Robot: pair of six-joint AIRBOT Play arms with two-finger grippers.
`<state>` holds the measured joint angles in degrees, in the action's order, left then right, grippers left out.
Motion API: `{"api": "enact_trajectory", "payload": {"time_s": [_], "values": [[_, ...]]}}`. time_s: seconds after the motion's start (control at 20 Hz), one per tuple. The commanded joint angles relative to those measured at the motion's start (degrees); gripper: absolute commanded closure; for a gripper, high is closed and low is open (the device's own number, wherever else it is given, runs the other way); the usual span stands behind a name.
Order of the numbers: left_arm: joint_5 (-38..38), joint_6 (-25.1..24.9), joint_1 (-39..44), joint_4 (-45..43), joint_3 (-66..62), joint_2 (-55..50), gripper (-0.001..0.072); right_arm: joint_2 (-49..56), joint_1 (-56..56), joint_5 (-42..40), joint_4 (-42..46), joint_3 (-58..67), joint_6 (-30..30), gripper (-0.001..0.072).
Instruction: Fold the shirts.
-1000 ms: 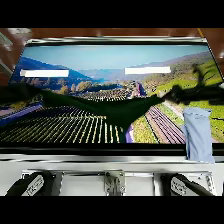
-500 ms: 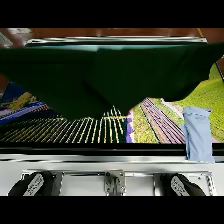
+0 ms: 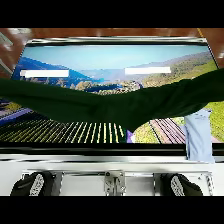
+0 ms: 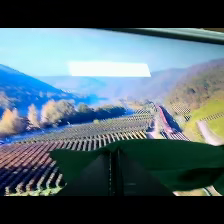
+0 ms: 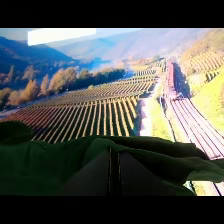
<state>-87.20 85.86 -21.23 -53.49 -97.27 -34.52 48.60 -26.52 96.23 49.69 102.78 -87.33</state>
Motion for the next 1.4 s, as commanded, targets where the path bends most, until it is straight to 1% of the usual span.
{"api": "enact_trajectory", "payload": {"time_s": [0.0,0.05,0.15,0.2,0.3,0.4,0.45,0.5,0.55,0.65,0.7,0.8,0.85,1.0,1.1,1.25,1.35], "values": [[-0.6,2.8,0.2,-9.6,0.1,7.3,0.0677,-6.5,0.0,1.6,5.6,0.1,0.5,0.0657],[-1.9,3.5,0.2,-13.0,0.1,8.7,0.0677,-8.0,0.0,2.5,8.7,0.1,0.5,0.0657],[-7.2,3.4,0.2,-17.9,0.3,9.4,0.0677,-9.5,0.0,6.7,14.2,0.1,0.5,0.0658],[-9.1,3.4,0.2,-19.3,1.3,9.4,0.0677,-9.5,0.0,9.5,15.0,0.0,0.5,0.0657],[-9.6,3.4,0.2,-19.8,6.3,9.4,0.0677,-9.1,0.0,10.0,15.0,-2.7,0.5,0.0658],[-9.0,3.3,0.2,-19.7,14.7,9.5,0.0677,-9.2,0.0,10.0,15.3,-11.0,0.5,0.0658],[-8.1,1.9,0.2,-19.3,20.1,9.4,0.0676,-9.2,0.0,10.0,15.3,-16.3,0.5,0.0658],[-6.3,-0.8,0.2,-18.4,25.6,9.3,0.0676,-8.9,0.0,9.7,15.3,-22.6,0.5,0.0658],[-4.1,-1.8,0.2,-17.8,30.6,8.9,0.0677,-8.3,0.0,9.0,14.9,-28.3,0.5,0.0658],[1.9,-2.0,0.2,-14.4,40.1,6.4,0.0677,-6.4,0.0,3.2,13.1,-38.9,0.5,0.0658],[6.1,-3.7,0.3,-10.5,44.5,4.4,0.0676,-4.8,0.0,-0.8,12.7,-42.3,0.5,0.0658],[16.0,-7.0,1.3,-2.4,50.5,-0.5,0.0677,1.1,0.0,-8.3,12.0,-45.6,0.9,0.0658],[20.8,-7.5,2.2,-0.3,51.8,-3.3,0.0676,4.9,0.0,-12.2,11.2,-45.6,1.3,0.0658],[32.0,-7.4,6.3,1.2,52.0,-12.0,0.0676,15.2,0.0,-23.6,6.3,-45.6,2.6,0.0657],[36.2,-7.4,9.6,1.5,52.0,-17.2,0.0676,21.4,2.0,-30.1,5.7,-45.6,2.9,0.0657],[41.6,-7.4,14.8,1.7,52.0,-24.7,0.0675,29.8,8.1,-40.2,5.6,-45.6,2.9,0.0656],[46.1,-7.4,17.0,1.7,52.0,-28.4,0.0675,33.0,12.0,-48.2,5.6,-45.6,2.9,0.0656]]}}
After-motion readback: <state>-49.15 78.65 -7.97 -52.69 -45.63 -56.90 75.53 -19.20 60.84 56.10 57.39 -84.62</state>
